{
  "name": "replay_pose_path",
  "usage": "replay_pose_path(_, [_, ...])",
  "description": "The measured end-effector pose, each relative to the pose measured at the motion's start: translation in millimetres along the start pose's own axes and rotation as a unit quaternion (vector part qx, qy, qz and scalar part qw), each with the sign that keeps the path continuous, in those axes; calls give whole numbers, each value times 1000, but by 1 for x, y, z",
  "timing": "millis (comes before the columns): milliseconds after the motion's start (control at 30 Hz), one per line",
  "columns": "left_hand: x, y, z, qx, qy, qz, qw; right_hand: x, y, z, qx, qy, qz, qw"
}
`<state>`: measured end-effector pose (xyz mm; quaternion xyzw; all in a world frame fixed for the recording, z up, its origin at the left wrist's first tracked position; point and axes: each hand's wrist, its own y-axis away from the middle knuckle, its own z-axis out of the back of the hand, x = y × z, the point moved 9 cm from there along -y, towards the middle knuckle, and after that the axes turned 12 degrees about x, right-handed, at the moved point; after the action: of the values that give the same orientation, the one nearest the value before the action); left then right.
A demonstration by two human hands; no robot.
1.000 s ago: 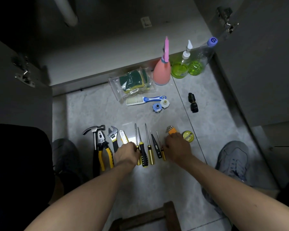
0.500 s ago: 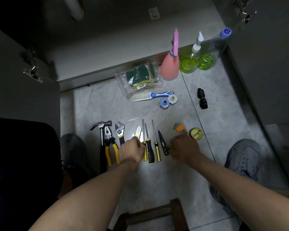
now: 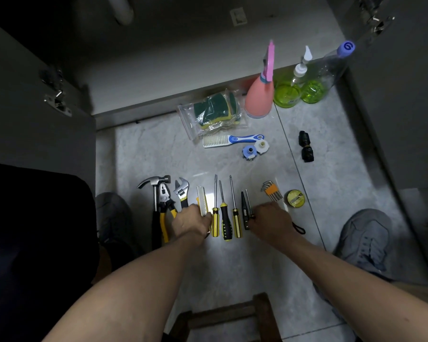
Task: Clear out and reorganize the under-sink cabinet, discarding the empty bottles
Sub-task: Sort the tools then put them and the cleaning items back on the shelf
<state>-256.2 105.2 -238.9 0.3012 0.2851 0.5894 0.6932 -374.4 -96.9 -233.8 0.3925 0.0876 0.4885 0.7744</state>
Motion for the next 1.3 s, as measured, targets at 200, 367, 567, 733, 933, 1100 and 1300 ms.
replay_pose_path(200, [2,1,-1,-4,5,-3,1000,8,2,13,-21,-78,11,997])
replay_pose_path(367, [3,4,-3,1,3,-4,1000,20,-2,5,9,-38,12,999])
replay_pose_path(567, [5,3,-6,14,8,0,1000,16,2,5,-5,-70,11,998])
replay_pose_path(733, [3,4,-7,19,21,-9,1000,13,2,10,-7,-77,8,997])
replay_pose_path(933, [-1,8,7,5,15,-13,1000,11,1,19,11,-103,18,994])
replay_pose_path(1100, [-23,12,58,-48,69,-52,995,2,-12,80,21,-129,0,991])
replay_pose_path(1300, [-96,24,163,-94,96,-145,980,-13,-6,219,-11,-55,10,998])
